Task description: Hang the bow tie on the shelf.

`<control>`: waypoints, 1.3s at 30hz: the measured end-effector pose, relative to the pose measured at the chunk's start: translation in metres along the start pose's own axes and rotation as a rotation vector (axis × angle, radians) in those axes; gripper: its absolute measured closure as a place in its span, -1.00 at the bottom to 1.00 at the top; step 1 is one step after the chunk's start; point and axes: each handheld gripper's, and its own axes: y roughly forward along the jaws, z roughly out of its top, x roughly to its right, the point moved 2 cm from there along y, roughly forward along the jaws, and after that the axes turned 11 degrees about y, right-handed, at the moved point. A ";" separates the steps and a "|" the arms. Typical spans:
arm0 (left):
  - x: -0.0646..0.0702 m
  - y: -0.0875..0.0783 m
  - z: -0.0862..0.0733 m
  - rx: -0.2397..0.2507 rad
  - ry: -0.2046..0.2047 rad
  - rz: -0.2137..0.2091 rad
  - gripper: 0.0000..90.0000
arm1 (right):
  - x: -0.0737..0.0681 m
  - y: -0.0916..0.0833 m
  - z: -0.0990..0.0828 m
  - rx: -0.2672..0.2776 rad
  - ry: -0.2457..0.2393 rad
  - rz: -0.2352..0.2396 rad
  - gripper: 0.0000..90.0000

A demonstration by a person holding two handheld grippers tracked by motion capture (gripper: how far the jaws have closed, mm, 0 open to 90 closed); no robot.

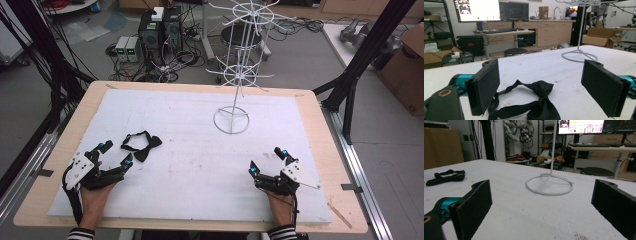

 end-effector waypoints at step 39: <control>-0.011 0.049 0.044 -0.545 0.075 -0.288 -0.62 | -0.001 0.002 0.000 -0.011 -0.024 -0.022 -0.95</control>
